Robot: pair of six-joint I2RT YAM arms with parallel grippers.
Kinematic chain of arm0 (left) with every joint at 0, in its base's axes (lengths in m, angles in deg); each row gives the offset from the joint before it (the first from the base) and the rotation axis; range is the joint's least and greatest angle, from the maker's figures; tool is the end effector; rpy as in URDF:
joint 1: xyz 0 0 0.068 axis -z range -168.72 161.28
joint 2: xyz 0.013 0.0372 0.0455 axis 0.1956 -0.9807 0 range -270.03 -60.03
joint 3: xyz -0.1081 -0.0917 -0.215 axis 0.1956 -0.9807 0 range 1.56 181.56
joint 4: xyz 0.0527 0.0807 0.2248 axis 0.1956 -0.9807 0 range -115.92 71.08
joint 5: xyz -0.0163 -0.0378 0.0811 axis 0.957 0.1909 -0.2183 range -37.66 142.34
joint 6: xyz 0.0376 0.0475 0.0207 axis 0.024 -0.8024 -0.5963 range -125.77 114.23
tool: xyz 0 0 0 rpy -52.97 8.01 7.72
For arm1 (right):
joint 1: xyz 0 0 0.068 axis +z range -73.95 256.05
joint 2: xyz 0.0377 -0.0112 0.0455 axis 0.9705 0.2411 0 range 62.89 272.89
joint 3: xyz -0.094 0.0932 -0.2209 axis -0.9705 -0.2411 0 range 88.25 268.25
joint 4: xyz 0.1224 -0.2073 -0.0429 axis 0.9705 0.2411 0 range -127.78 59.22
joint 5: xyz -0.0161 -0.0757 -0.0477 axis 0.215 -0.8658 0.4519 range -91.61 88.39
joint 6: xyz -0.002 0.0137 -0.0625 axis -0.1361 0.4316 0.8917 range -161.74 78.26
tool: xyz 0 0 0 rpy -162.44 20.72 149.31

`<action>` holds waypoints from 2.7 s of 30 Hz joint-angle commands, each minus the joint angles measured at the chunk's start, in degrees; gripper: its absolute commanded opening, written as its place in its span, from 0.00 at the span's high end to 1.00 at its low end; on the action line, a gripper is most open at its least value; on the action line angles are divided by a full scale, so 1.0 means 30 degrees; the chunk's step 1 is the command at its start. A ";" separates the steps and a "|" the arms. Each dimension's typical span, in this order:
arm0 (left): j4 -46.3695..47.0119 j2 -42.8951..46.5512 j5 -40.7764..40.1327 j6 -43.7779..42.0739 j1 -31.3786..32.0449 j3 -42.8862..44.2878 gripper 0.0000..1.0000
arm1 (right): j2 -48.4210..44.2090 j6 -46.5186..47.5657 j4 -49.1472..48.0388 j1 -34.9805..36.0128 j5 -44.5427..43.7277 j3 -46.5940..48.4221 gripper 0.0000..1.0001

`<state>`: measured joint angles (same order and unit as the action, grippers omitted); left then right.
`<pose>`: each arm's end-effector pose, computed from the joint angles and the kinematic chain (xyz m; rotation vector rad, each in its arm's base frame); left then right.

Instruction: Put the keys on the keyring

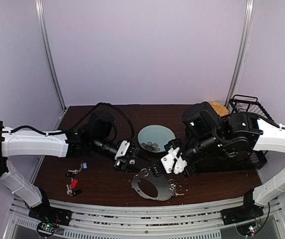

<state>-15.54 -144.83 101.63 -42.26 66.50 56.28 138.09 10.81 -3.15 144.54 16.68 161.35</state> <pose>0.1512 -0.2833 0.2511 1.7795 0.9604 -1.0763 0.0891 0.2685 0.3327 -2.0147 0.9337 0.5067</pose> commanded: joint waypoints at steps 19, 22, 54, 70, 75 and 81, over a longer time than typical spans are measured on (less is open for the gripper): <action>1.2531 0.1633 -0.3310 0.5958 0.1041 -0.4311 0.56 | -0.0415 -0.0443 -0.1819 -0.0007 -0.1024 -0.0230 1.00; 1.2410 0.1441 -0.3130 0.5855 0.1143 -0.4027 0.77 | -0.0449 -0.0462 -0.1865 -0.0046 -0.0917 -0.0201 1.00; 0.6444 0.3458 -1.1828 0.5924 0.0929 -0.1102 0.61 | -0.0767 -1.6023 -0.8083 -0.3626 -0.0966 -0.0439 1.00; 0.3728 0.1795 -0.7630 0.7830 0.0908 0.2531 0.83 | -0.1267 -1.1248 -0.6926 -0.3611 0.1050 -0.1398 1.00; 0.2758 0.1633 -0.7681 0.7500 0.0899 0.2409 0.86 | -0.1891 -1.1296 -0.7727 -0.3623 0.1124 -0.1941 1.00; 0.3536 0.1993 -0.7502 0.8179 0.0695 0.1241 0.88 | -0.2420 -1.1394 -0.8406 -0.3635 0.0964 -0.2294 1.00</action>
<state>-6.73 -140.06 77.55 -19.49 69.06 62.40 133.41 -23.59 -23.45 133.55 19.21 154.90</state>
